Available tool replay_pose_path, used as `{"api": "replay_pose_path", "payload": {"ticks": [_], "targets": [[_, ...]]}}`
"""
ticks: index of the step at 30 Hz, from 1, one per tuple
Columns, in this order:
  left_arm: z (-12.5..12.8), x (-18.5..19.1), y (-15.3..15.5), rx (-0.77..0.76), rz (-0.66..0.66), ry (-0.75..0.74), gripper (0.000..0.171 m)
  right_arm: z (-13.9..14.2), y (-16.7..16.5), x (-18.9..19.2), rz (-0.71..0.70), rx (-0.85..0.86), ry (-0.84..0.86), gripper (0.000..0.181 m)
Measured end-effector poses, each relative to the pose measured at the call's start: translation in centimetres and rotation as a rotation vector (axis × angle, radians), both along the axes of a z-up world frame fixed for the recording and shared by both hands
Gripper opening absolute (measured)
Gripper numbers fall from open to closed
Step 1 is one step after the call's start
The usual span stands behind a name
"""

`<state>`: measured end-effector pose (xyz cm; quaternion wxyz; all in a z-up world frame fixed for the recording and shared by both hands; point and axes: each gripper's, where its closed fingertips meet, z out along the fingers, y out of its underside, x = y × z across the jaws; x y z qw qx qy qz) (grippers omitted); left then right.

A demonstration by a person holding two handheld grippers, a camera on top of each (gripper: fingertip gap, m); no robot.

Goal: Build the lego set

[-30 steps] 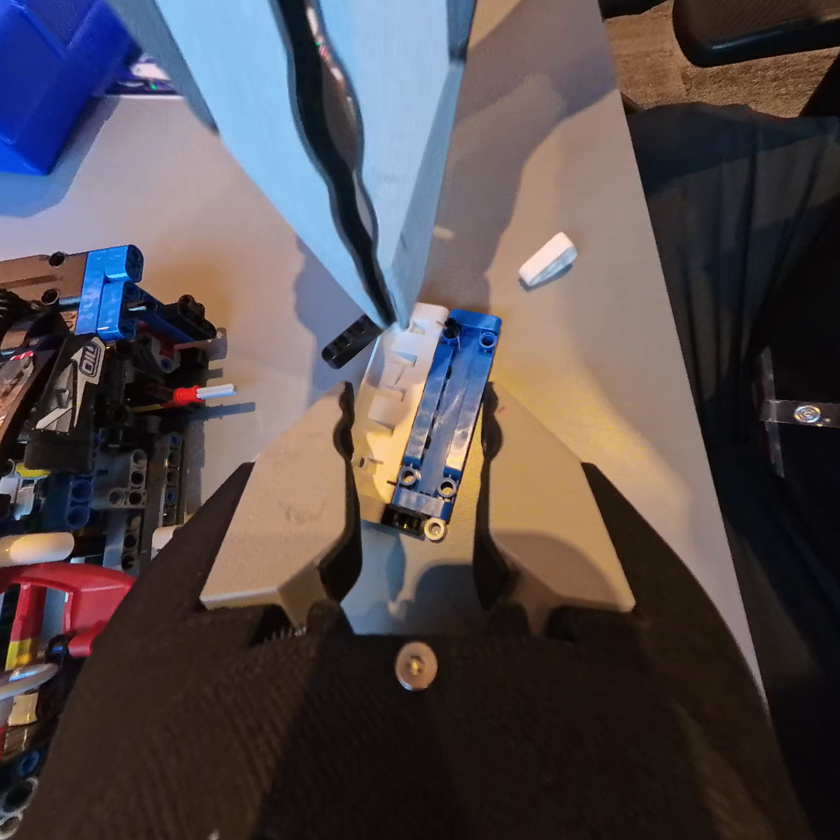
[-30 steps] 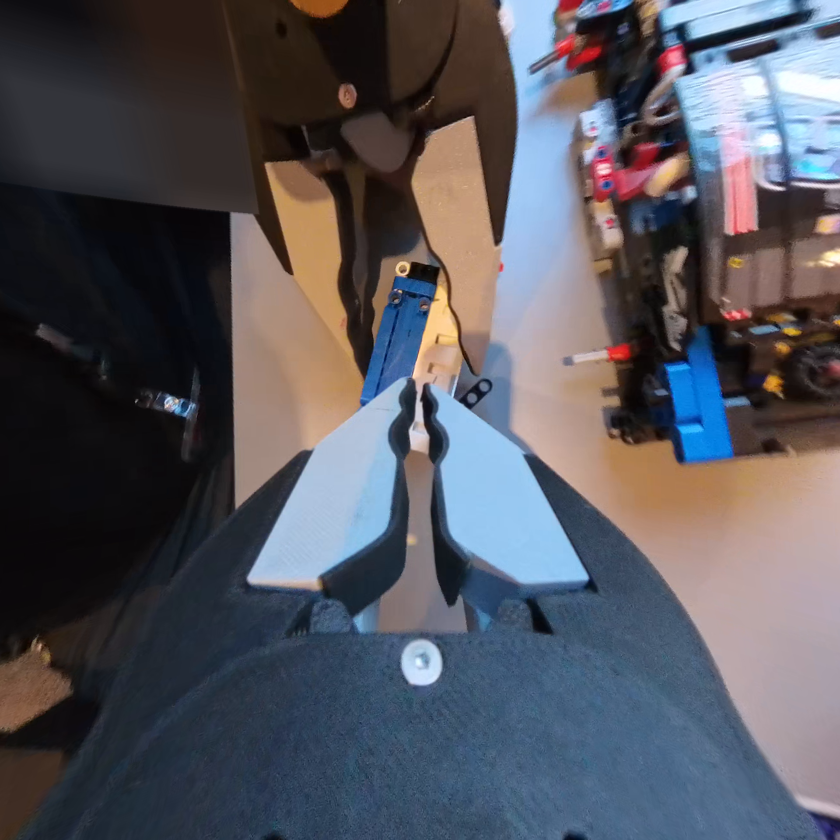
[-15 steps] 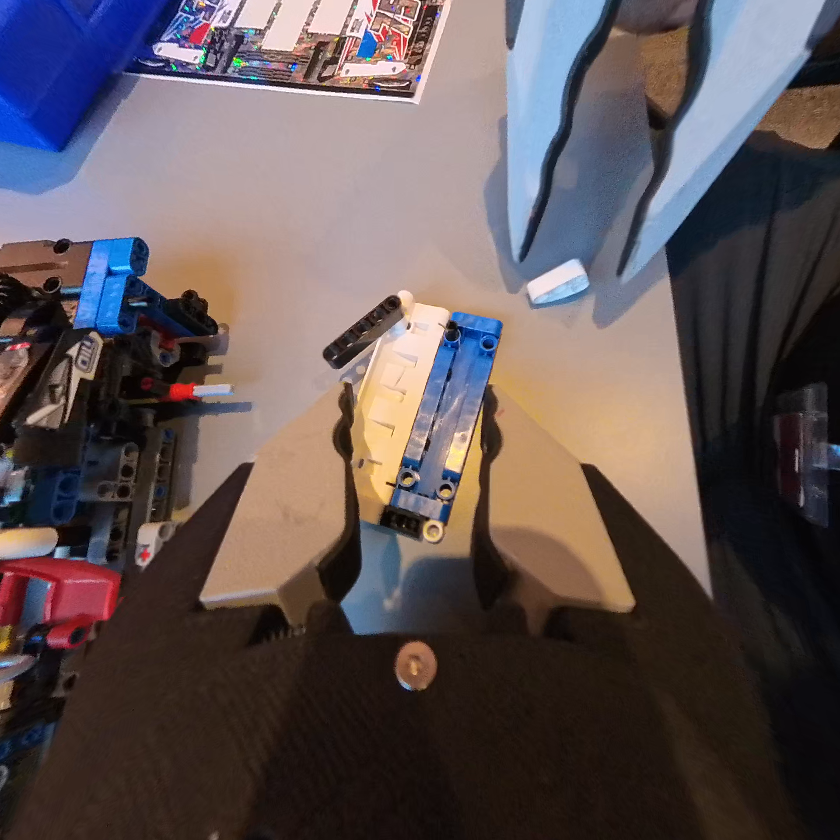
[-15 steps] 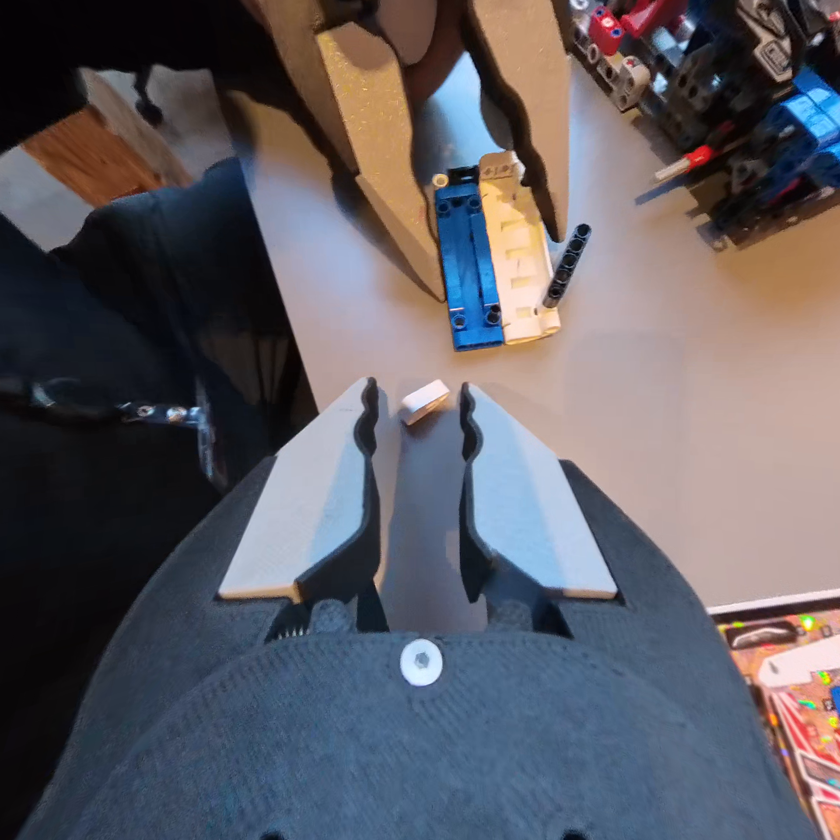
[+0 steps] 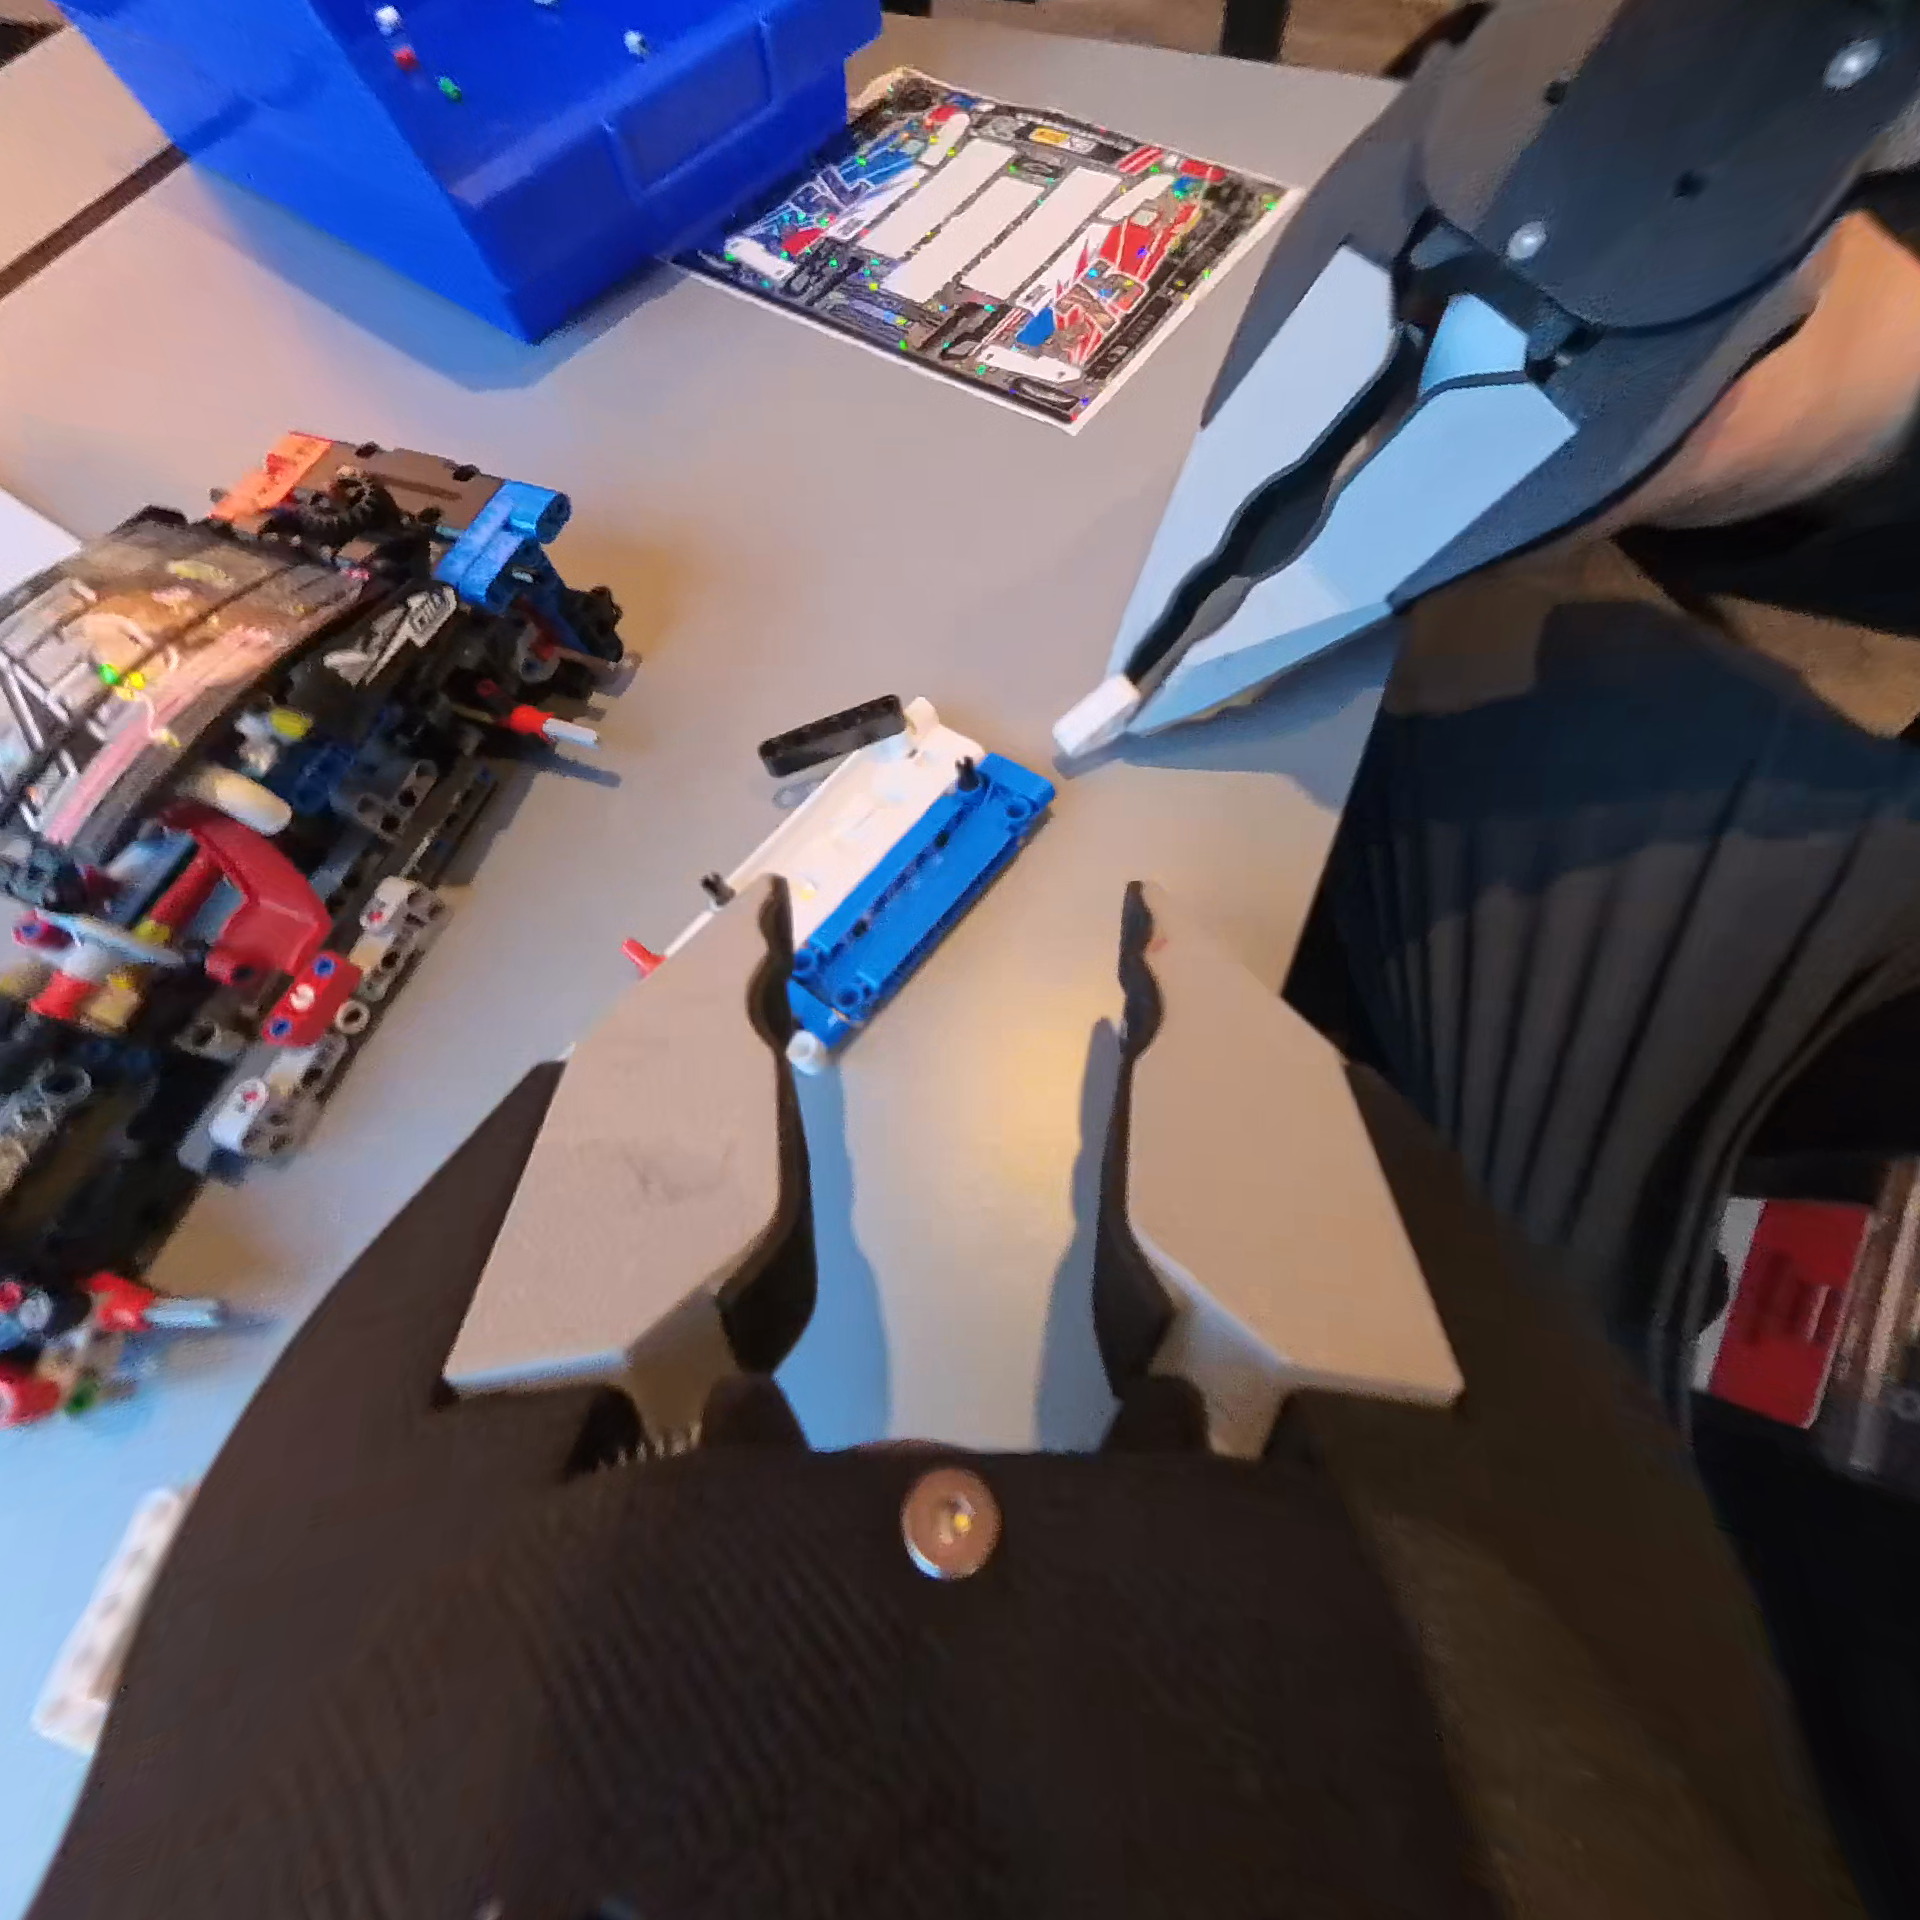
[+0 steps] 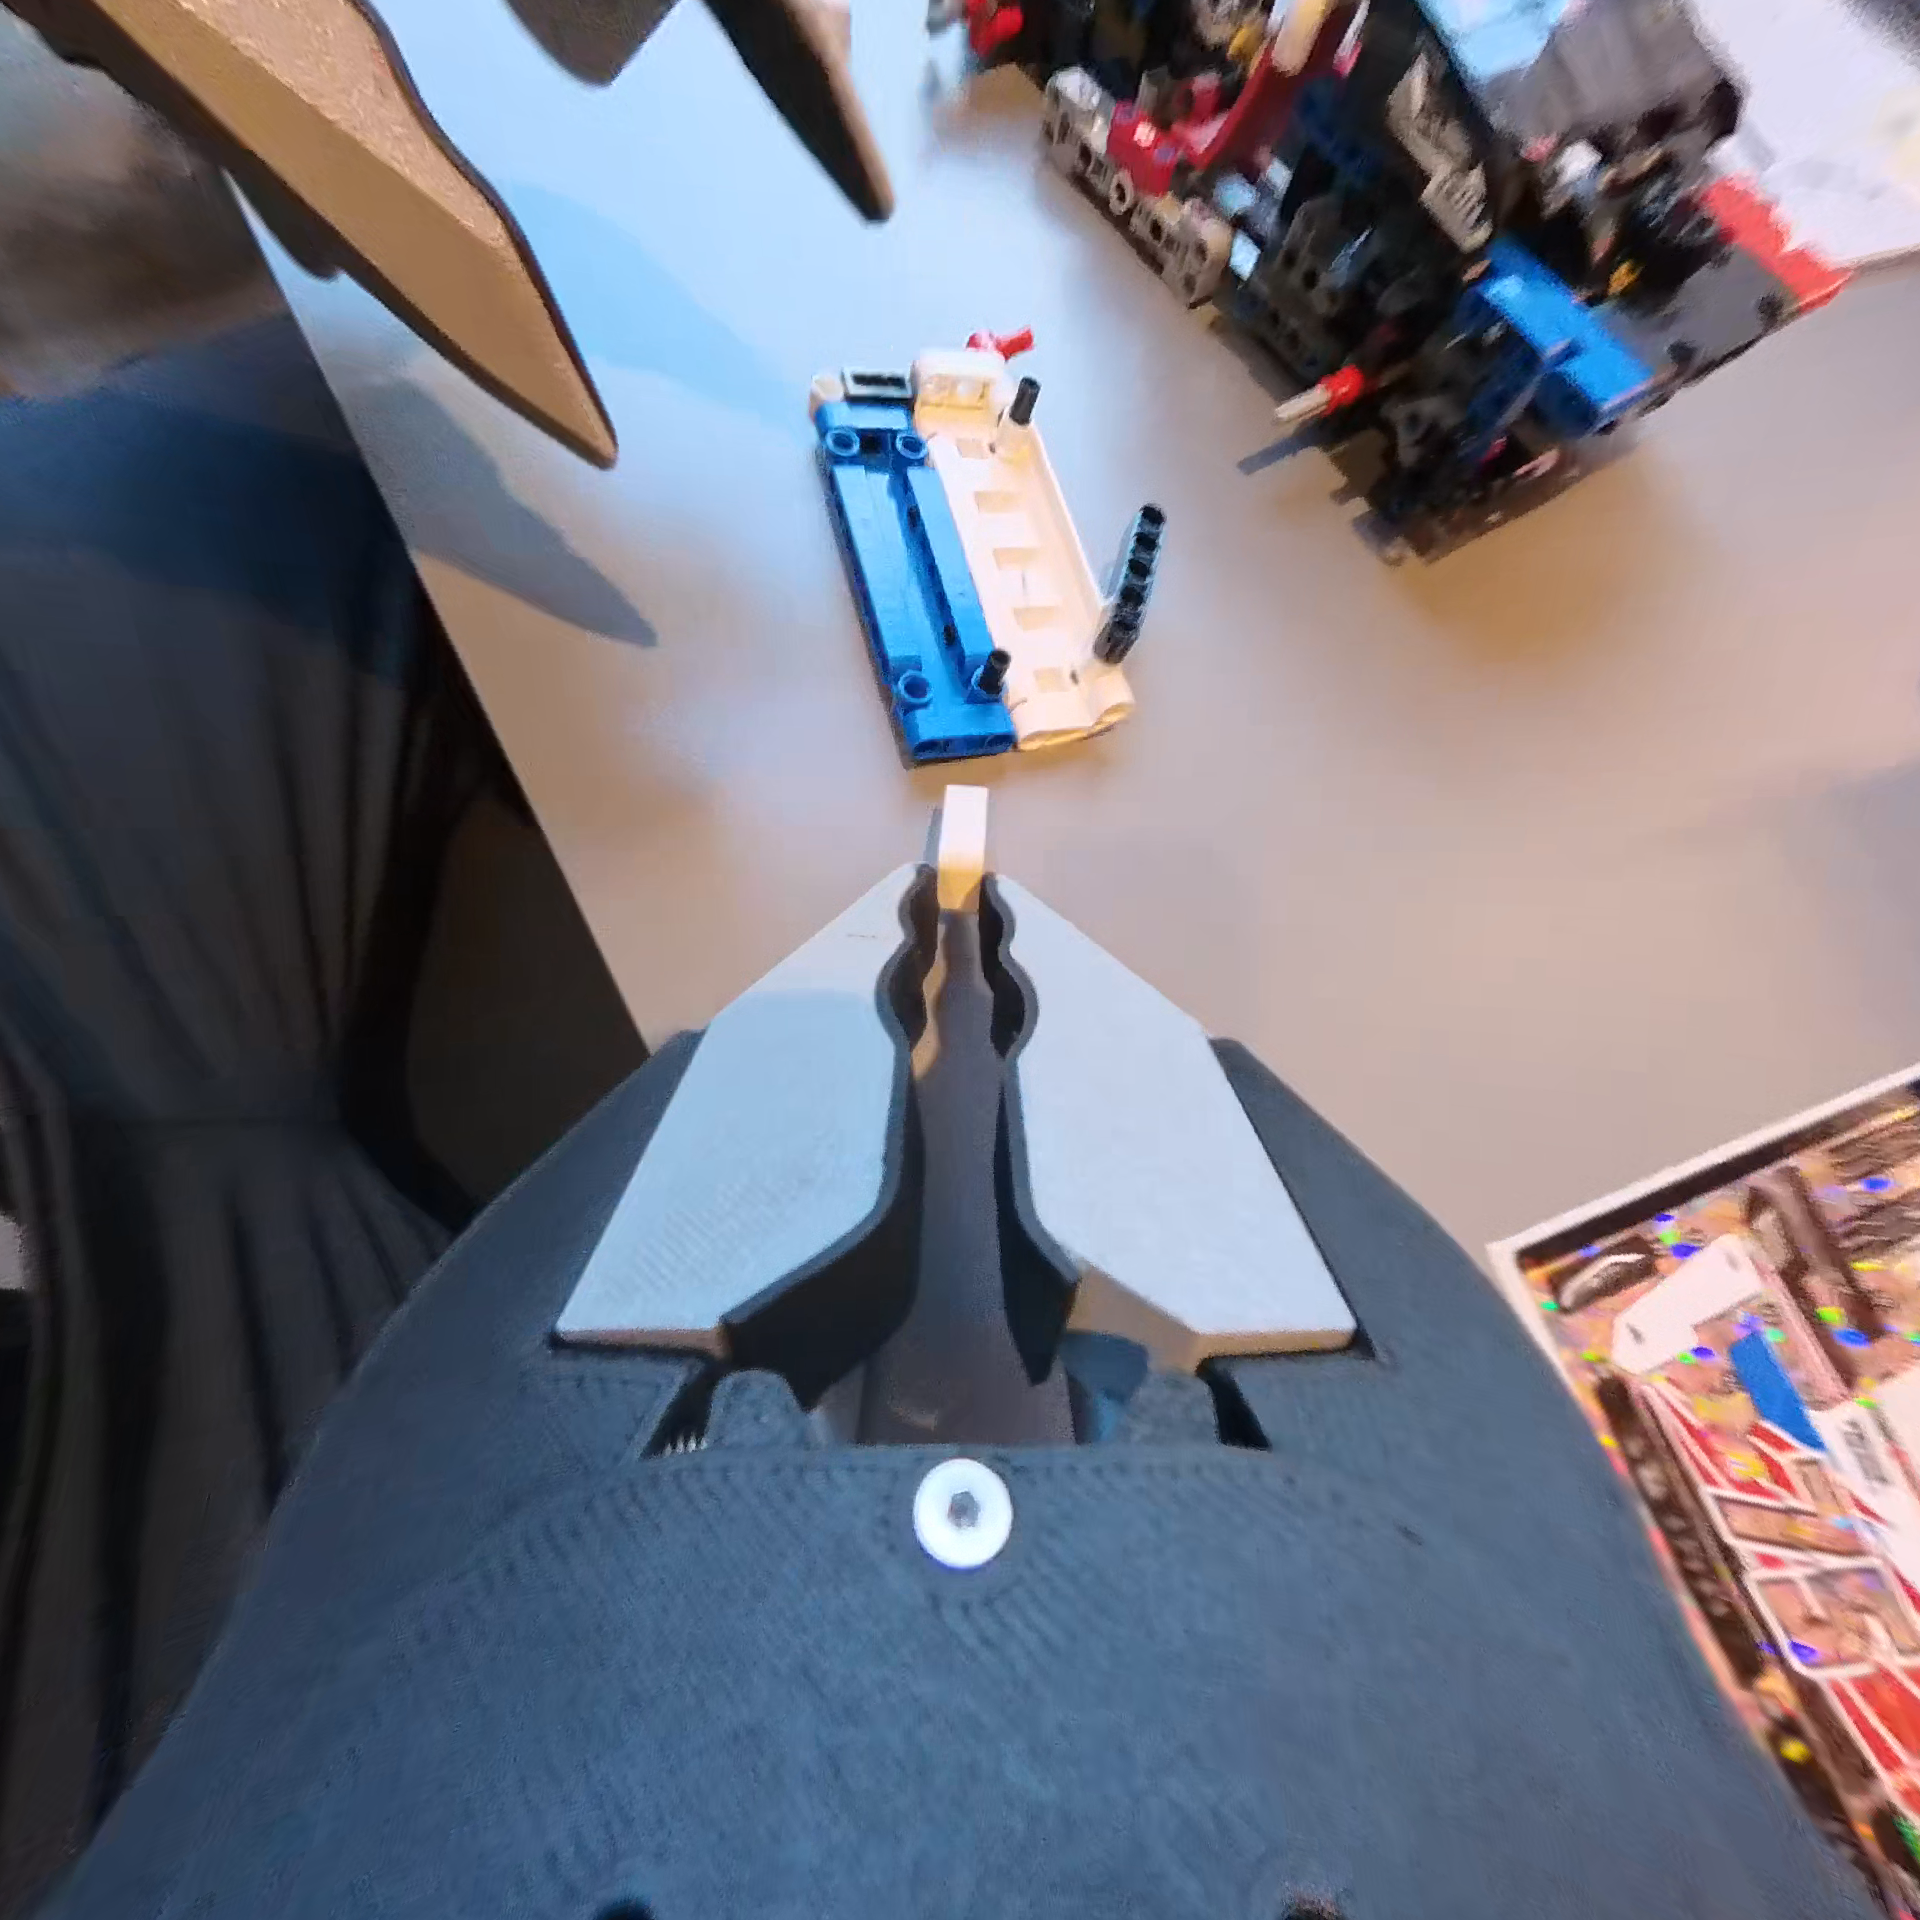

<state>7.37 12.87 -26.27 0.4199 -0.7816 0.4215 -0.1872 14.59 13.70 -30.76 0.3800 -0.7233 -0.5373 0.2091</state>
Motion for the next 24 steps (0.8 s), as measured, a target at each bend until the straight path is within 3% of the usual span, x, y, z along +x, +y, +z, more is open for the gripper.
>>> {"api": "replay_pose_path", "payload": {"ticks": [6,16,24], "targets": [[-1.3,-0.1,-1.6,0.031,0.063,0.021,0.051,1.6,1.1,0.6,-0.030,0.241,-0.004,0.005],[-2.6,0.2,-2.1,0.113,0.055,0.032,0.047,3.6,2.8,0.0,-0.080,0.413,0.033,0.005],[-1.8,0.8,-1.1,0.100,0.051,0.009,0.039,3.8,2.7,-1.0,0.015,0.636,-0.049,0.005]]}}
